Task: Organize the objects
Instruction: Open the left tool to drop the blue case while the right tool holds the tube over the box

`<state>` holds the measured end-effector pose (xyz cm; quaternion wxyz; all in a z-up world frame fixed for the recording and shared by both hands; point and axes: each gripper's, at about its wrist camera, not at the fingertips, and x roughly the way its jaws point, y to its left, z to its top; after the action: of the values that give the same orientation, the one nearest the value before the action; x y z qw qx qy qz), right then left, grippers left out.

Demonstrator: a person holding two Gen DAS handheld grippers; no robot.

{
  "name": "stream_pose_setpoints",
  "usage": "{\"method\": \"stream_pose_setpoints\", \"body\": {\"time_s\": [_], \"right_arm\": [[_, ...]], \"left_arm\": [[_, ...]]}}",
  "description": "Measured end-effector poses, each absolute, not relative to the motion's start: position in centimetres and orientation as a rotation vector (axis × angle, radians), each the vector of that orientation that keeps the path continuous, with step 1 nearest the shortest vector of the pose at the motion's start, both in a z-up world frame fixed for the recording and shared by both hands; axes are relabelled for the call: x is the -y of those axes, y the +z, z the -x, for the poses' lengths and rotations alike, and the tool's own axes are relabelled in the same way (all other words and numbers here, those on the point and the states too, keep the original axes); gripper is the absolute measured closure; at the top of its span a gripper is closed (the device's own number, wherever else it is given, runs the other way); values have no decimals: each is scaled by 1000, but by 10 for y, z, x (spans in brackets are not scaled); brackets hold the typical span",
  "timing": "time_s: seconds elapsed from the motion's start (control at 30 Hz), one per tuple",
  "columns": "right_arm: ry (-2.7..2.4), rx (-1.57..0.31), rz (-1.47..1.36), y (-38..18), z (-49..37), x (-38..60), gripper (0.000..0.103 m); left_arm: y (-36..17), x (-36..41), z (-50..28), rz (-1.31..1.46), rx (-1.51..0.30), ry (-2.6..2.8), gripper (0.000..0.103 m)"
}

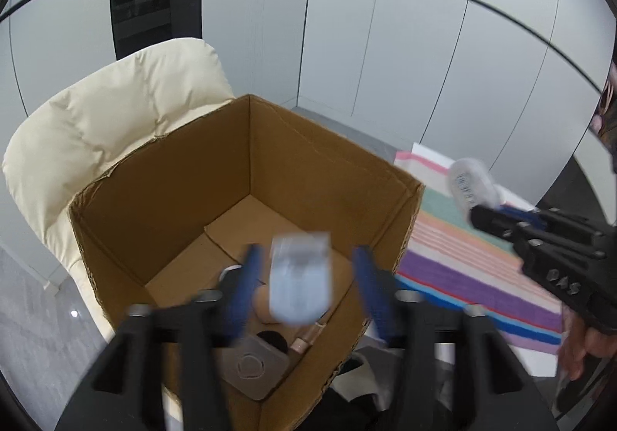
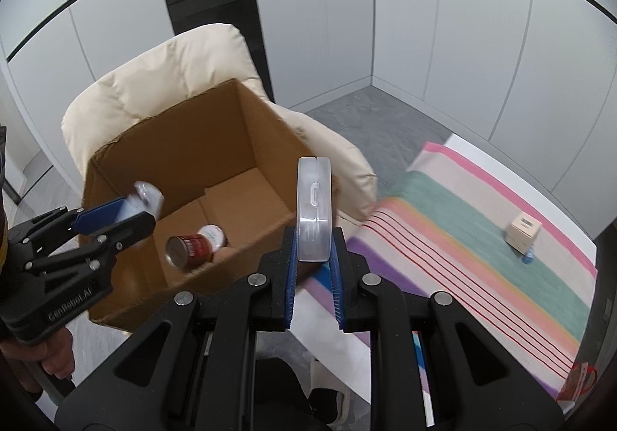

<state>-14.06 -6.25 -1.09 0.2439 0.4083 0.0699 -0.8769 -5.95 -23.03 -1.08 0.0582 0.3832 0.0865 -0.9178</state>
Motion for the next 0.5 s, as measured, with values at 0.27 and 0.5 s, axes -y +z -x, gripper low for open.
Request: {"method": "stream_pose_setpoints", "body": {"time_s": [0.27, 0.5], "right_arm": [[-2361, -224, -1087, -8, 135, 92, 87], [-2317, -243, -1066, -7, 129, 117, 87]], "left_arm": [[4, 261, 38, -1006, -293, -2700, 0], [1, 286, 30, -1031, -305, -2644, 0]]}}
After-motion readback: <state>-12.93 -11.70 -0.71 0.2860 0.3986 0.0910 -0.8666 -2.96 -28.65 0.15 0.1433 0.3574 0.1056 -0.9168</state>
